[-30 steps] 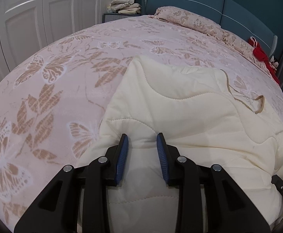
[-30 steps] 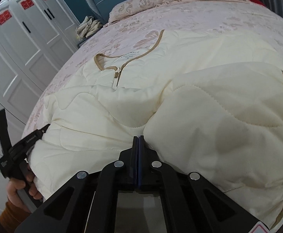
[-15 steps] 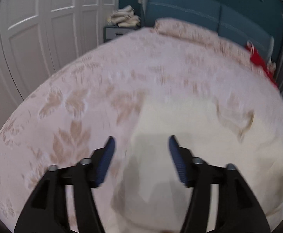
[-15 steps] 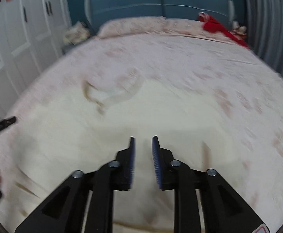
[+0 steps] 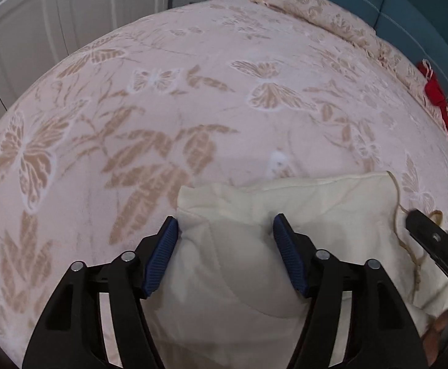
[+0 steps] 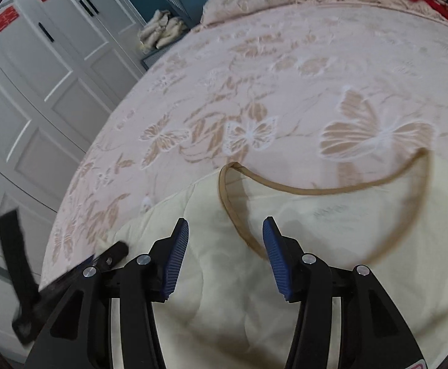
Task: Fold large clothes
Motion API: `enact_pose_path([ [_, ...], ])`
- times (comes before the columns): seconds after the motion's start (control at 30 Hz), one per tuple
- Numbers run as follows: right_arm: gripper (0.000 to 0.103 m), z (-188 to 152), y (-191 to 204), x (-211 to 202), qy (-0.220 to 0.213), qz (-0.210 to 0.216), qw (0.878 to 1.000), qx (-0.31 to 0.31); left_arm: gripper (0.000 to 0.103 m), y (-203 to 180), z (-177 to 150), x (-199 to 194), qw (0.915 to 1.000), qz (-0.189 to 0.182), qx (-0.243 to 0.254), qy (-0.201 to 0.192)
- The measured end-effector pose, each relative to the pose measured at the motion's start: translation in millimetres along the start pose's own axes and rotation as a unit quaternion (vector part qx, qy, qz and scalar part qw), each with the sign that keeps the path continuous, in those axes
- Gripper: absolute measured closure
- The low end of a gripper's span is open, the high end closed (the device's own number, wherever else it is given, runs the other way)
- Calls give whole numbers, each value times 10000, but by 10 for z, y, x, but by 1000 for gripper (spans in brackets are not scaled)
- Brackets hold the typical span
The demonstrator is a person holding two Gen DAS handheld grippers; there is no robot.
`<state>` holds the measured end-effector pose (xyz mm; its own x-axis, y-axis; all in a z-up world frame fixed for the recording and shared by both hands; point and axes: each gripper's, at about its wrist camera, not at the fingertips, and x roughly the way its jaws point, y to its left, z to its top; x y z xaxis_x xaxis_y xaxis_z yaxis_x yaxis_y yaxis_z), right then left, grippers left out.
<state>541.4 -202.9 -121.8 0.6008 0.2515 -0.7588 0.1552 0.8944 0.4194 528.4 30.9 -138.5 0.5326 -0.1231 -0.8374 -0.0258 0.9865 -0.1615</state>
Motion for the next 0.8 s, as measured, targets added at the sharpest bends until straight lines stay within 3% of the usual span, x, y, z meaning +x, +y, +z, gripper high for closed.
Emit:
enact_pose_path([
  [0.03,57,-9,13,92,117,4,9999,-24,37,29,-12,18,10000,-42,-36,-64],
  [0.13,95,-94,98,260,290,-49,9991,-297,37,0,-101,14,9994,27,96,-330],
  [0.17,97,-114,123,217,150,-30,9991,-399,37,-20,-136,10,9990,78,146,-420],
  [0.27,99,-114,69,45,-339,61,9989,-321,36,-19,-150,22,9984,106,167,-529],
  [0.47,99,-111,-57,218,-164,-298,9994,-54,34,-55,-160,40,9978,206,262,-580],
  [0.57,99,-96,-160,-175,-765,-746,9943,42,33,-83,-154,59,9975,268,315,-572],
  [0.67,99,-158,-632,-730,-1135,-622,9898,593,34,-101,-115,6,9976,283,351,-532],
  [0.7,97,-190,-773,-859,-1192,-625,9882,734,36,-107,-88,-55,9975,284,353,-536],
  [0.73,88,-234,-943,-1005,-1252,-650,9863,858,37,-123,-63,-192,9968,249,366,-665],
  [0.8,83,-301,-1314,-1257,-1329,-861,9819,1039,36,-223,-24,-503,9934,34,493,-1031],
])
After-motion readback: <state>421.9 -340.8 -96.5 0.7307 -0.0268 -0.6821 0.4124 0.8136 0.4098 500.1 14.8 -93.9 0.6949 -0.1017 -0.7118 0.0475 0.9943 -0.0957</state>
